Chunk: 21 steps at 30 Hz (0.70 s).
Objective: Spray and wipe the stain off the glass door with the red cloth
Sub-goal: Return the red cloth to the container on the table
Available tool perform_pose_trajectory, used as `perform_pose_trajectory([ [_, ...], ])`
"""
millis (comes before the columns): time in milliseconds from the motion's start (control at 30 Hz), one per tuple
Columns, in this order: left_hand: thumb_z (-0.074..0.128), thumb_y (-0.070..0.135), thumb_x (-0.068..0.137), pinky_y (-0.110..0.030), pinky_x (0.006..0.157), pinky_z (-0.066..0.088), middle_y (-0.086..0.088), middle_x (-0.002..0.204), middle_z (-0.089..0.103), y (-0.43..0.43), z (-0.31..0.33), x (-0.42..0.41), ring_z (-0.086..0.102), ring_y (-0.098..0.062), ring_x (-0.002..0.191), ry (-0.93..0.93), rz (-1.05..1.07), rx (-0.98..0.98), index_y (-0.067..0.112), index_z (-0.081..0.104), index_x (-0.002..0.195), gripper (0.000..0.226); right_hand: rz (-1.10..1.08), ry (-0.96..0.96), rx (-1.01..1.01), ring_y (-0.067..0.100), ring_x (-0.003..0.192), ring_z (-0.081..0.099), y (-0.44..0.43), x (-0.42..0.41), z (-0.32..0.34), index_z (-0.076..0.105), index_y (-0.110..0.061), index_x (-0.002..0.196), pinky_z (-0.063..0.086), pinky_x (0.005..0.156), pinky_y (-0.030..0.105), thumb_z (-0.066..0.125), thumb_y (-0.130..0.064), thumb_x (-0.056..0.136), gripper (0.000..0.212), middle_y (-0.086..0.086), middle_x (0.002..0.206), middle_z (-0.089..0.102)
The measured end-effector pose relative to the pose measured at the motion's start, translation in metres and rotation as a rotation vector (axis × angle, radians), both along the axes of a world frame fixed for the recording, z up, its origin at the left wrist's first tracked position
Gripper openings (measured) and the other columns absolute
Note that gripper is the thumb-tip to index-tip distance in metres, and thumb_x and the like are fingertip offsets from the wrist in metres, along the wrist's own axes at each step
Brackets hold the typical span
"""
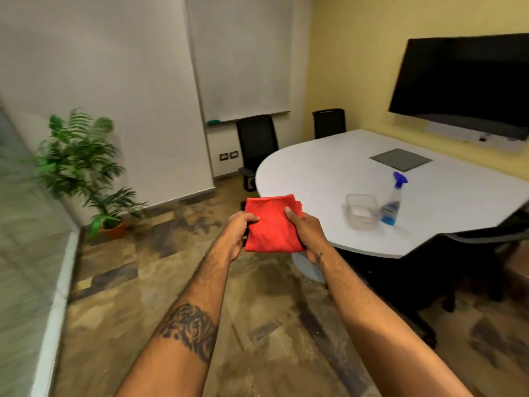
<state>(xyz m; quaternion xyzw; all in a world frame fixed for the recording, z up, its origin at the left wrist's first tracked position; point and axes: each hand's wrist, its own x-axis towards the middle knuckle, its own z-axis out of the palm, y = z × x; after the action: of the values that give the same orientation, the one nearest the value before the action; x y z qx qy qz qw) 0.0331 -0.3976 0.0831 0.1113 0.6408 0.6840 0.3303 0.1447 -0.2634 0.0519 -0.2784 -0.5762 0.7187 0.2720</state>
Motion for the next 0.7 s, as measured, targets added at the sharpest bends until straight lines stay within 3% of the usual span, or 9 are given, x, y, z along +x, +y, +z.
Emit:
perform_pose_trajectory([
  [167, 0.059, 0.0, 0.085, -0.027, 0.063, 0.044, -0.002, 0.078, 0.064, 0.06, -0.005, 0.007, 0.056, -0.017, 0.067, 0.0, -0.137, 0.034, 0.016, 0.061, 0.083, 0.017, -0.147, -0.009, -0.001, 0.028, 0.097, 0.073, 0.041, 0.025, -0.004, 0.073, -0.01, 0.104, 0.06, 0.086, 0.043, 0.073, -0.042, 0.085, 0.038, 0.01, 0.101, 0.077],
  [367, 0.06, -0.001, 0.087, -0.017, 0.045, 0.047, -0.001, 0.07, 0.064, 0.125, -0.011, 0.025, 0.061, -0.009, 0.051, -0.024, -0.234, 0.047, 0.015, 0.059, 0.078, 0.019, -0.29, -0.04, 0.023, 0.023, 0.095, 0.073, 0.086, 0.059, -0.005, 0.07, -0.01, 0.11, 0.061, 0.077, 0.034, 0.073, -0.041, 0.085, 0.04, 0.008, 0.105, 0.076],
  [600, 0.064, 0.006, 0.086, -0.026, 0.062, 0.045, -0.005, 0.083, 0.064, 0.2, -0.029, 0.038, 0.058, -0.021, 0.072, -0.045, -0.309, -0.008, 0.015, 0.063, 0.085, 0.009, -0.353, -0.088, 0.001, 0.026, 0.098, 0.071, 0.157, 0.079, -0.019, 0.066, -0.011, 0.117, 0.059, 0.088, 0.043, 0.073, -0.045, 0.084, 0.048, 0.008, 0.109, 0.074],
  [700, 0.063, 0.008, 0.087, -0.027, 0.063, 0.046, -0.003, 0.084, 0.062, 0.235, -0.035, 0.042, 0.057, -0.02, 0.074, -0.06, -0.341, -0.03, 0.016, 0.063, 0.087, 0.008, -0.351, -0.119, 0.024, 0.02, 0.091, 0.073, 0.198, 0.085, -0.026, 0.069, -0.019, 0.103, 0.061, 0.078, 0.033, 0.073, -0.049, 0.083, 0.037, 0.003, 0.102, 0.075],
])
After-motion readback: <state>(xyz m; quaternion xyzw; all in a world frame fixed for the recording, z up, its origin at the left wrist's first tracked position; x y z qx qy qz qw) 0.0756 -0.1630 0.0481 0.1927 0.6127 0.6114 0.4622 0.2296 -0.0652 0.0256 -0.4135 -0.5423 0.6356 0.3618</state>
